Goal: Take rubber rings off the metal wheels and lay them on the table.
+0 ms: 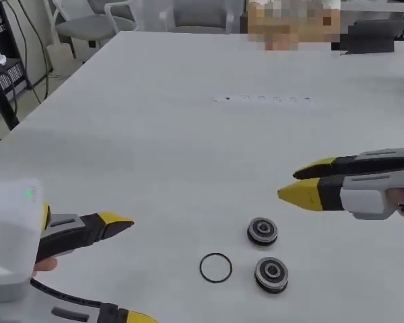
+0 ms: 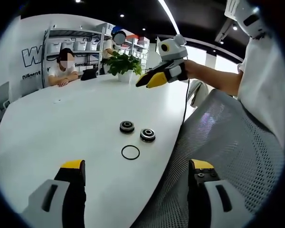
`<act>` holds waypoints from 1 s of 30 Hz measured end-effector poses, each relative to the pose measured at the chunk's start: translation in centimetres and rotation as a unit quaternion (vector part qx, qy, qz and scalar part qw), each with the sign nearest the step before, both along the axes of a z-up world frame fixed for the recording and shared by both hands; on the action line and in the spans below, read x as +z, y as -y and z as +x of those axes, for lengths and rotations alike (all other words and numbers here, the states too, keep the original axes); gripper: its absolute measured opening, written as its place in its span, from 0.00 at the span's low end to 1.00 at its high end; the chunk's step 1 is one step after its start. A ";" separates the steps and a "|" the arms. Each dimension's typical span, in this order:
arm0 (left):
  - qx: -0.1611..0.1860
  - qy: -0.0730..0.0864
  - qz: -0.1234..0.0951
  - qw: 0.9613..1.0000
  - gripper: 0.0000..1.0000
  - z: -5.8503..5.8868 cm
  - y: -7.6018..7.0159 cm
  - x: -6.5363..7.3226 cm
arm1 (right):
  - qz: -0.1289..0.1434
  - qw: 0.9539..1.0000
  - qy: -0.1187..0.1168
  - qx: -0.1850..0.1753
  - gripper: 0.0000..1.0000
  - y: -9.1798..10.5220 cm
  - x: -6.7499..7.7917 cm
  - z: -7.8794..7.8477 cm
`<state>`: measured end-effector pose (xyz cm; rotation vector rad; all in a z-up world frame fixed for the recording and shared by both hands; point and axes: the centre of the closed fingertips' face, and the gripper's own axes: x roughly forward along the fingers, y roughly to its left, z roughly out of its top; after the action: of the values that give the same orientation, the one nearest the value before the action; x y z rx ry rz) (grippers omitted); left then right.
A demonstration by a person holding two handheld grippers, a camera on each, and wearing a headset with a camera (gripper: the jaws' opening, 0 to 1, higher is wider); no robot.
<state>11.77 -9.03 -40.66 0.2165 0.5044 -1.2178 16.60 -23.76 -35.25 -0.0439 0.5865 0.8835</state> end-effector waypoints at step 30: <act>-0.052 0.059 -0.021 0.997 0.92 0.8 2.2 6.4 | -0.050 0.995 -0.050 0.072 0.47 0.0 -8.5 -3.7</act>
<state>12.56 -11.27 -34.30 0.2793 0.3674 -1.3069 12.86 -23.80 -43.80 -0.1354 0.7276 0.9995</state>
